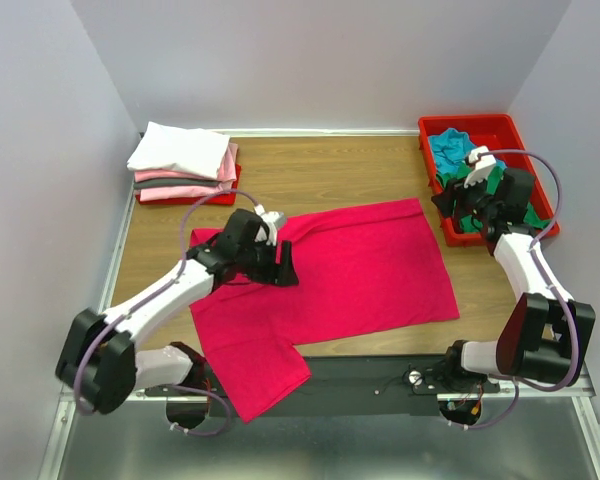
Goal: Fold and stack the t-shirts
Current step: Fold the tshirt
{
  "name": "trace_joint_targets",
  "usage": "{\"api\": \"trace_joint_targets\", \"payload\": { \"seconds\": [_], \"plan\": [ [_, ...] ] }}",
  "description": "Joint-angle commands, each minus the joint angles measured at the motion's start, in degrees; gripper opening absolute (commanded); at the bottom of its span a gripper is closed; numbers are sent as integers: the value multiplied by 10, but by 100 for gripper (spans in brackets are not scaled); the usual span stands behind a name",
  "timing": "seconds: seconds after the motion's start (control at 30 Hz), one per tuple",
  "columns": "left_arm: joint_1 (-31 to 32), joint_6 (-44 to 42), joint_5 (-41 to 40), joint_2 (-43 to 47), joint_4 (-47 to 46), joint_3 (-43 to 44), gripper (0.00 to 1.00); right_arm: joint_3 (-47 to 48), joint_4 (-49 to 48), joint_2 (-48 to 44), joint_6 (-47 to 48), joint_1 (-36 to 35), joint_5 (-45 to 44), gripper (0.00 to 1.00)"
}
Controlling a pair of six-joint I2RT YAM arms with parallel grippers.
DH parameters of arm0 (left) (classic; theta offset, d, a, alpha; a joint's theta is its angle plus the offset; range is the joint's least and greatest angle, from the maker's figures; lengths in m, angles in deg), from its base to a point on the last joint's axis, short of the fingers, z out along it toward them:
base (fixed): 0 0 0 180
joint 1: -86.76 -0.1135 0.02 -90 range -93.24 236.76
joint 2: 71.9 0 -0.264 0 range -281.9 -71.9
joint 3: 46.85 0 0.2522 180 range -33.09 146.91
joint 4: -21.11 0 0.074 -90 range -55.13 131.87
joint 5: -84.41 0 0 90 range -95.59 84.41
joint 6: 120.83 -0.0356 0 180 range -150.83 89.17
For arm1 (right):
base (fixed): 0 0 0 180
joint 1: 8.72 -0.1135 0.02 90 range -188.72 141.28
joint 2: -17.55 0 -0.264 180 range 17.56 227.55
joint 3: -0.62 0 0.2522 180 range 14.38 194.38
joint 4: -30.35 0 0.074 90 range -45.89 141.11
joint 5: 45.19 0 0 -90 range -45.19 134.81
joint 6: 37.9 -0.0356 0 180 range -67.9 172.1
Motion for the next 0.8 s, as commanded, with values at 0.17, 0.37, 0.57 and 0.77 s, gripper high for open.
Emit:
{"api": "trace_joint_targets", "payload": {
  "seconds": [0.17,0.37,0.57,0.77],
  "plan": [
    [-36,-13,-211,52,-7,69,75,-6,8,-7,-3,6,31,59],
    [-41,-105,-162,-90,-97,149,65,8,59,15,26,6,126,59],
    [-25,-227,-103,-232,-104,237,51,22,93,38,43,6,140,60],
    [7,-292,-130,-315,-96,294,51,26,99,50,47,6,143,60]
  ]
}}
